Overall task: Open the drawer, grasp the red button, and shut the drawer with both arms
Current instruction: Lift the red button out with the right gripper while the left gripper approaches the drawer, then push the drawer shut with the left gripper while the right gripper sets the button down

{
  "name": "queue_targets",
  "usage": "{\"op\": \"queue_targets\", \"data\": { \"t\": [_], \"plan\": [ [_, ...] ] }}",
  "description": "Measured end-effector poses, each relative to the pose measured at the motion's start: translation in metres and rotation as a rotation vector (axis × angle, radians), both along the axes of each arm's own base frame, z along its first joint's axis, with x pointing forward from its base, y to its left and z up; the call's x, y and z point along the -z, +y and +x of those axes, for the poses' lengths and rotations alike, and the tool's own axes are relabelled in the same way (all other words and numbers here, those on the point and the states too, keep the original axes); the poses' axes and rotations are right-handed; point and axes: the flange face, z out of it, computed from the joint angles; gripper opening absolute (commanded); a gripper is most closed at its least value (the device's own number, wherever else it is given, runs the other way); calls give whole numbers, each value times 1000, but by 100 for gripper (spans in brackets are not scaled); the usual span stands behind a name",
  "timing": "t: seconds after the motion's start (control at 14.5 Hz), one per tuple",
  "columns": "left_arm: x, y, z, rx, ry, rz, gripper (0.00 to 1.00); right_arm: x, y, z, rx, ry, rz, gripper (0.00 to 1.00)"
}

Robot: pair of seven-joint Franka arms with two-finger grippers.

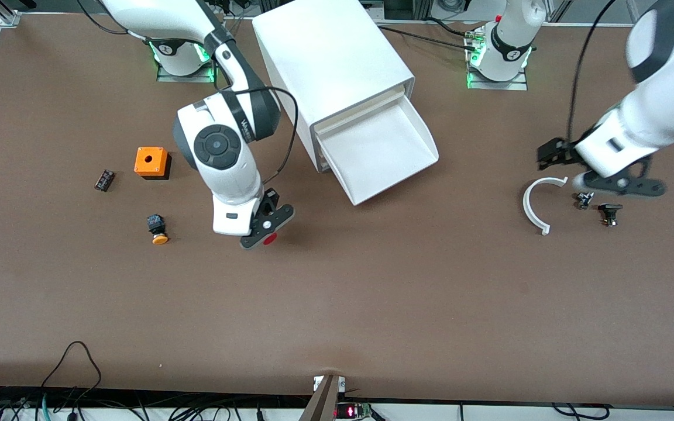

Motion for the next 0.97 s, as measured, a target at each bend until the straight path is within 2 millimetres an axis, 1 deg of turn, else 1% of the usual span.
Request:
{"op": "queue_targets", "data": {
  "t": [0.14,0.28,0.41,0.48,0.55,0.62,0.76,0.83,0.97],
  "plan": [
    [45,-32,7,-28,-15,-5,100,22,-24,2,83,27,-16,31],
    [85,-58,7,-75,-24,-20,100,42,-61,10,163,35,-19,31],
    [119,-88,0,-137,-32,-37,100,66,-105,17,224,24,-11,31],
    [134,-103,-5,-165,-37,-42,100,79,-125,18,250,16,-5,31],
    [147,-118,-11,-189,-47,-49,100,93,-141,15,268,10,-1,31],
    [160,-130,-18,-213,-59,-57,100,106,-151,10,279,10,1,32],
    [185,-149,-35,-261,-73,-73,100,126,-160,-2,293,22,-2,32],
    [196,-156,-44,-285,-68,-75,100,133,-164,-7,303,27,-2,32],
    [208,-174,-62,-326,-47,-74,100,143,-177,-11,323,35,-5,31]
  ]
}}
